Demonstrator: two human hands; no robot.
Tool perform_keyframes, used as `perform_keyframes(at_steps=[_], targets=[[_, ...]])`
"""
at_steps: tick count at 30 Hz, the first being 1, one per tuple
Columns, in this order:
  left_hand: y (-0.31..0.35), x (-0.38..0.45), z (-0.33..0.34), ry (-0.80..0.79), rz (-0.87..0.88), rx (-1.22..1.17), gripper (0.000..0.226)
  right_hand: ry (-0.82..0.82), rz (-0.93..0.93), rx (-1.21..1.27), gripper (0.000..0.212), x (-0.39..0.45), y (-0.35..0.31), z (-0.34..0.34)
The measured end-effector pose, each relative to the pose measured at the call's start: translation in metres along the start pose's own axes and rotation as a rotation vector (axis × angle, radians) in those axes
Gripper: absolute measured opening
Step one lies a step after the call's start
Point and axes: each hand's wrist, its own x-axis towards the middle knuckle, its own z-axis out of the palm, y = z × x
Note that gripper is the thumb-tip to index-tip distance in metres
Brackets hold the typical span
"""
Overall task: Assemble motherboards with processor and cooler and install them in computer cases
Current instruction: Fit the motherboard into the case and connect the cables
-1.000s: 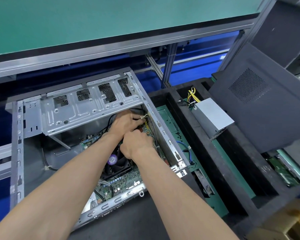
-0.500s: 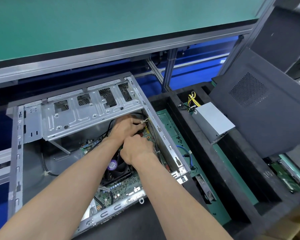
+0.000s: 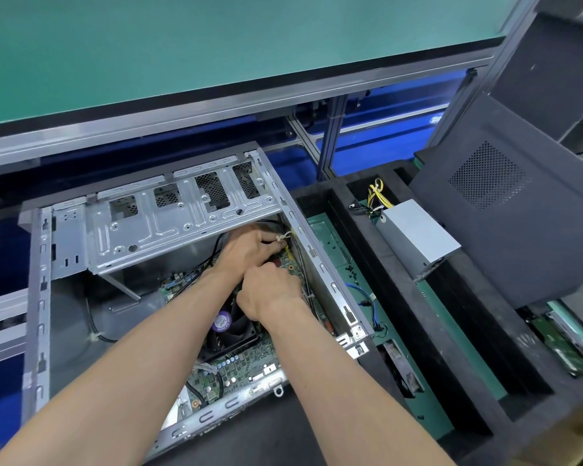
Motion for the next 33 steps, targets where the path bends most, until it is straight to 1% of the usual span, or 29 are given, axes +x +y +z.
perform_keyframes(at_steps=[6, 17, 24, 27, 33], targets=[[0.0002, 0.0006, 0.0001, 0.006, 0.011, 0.023, 0.028, 0.005, 0.002, -0.006, 0.036, -0.0006, -0.0002, 0.0001], [0.0009, 0.0002, 0.0000, -0.021, 0.017, 0.033, 0.022, 0.002, 0.006, -0.007, 0.037, -0.0010, -0.0002, -0.0005], [0.0014, -0.0006, 0.0000, -0.033, 0.060, 0.006, 0.011, -0.007, 0.009, -0.010, 0.035, -0.0022, -0.0004, -0.0014], [0.0027, -0.0010, 0.0003, -0.039, 0.067, 0.011, 0.010, -0.012, 0.013, -0.010, 0.035, -0.0022, -0.0002, -0.0021], [0.0051, -0.0011, -0.0003, 0.014, 0.039, 0.002, 0.013, -0.003, 0.007, -0.012, 0.035, -0.0023, -0.0007, -0.0019]])
